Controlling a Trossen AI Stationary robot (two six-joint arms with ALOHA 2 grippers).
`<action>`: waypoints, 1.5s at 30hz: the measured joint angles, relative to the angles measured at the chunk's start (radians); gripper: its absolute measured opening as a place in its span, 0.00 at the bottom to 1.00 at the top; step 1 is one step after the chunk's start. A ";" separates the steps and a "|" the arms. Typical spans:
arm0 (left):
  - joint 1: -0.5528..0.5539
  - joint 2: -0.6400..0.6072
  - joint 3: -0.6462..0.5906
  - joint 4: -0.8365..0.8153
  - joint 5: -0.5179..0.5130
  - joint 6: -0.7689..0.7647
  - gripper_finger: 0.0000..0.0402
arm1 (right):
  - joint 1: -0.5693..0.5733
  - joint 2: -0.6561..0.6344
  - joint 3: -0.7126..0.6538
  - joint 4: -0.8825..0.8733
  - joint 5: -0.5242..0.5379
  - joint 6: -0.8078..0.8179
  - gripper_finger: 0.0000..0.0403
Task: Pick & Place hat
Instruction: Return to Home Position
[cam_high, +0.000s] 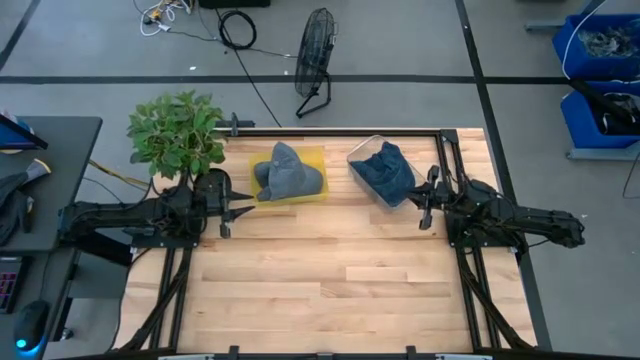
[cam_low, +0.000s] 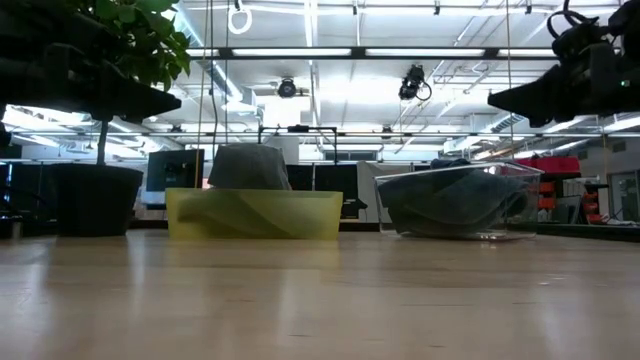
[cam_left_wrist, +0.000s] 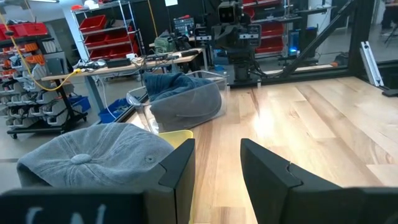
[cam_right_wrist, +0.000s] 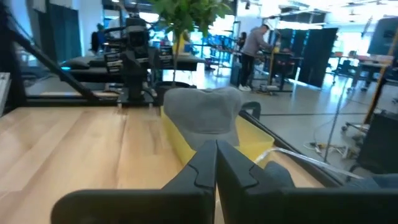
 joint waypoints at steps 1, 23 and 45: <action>0.000 0.000 0.000 0.000 0.000 0.000 0.33 | 0.000 0.000 0.000 -0.005 0.009 -0.001 0.03; 0.000 0.000 -0.001 0.000 0.000 -0.001 0.33 | 0.000 0.000 0.001 -0.018 0.028 0.019 0.03; 0.000 0.000 -0.001 0.000 0.000 -0.001 0.33 | 0.000 0.000 0.002 -0.018 0.027 0.018 0.03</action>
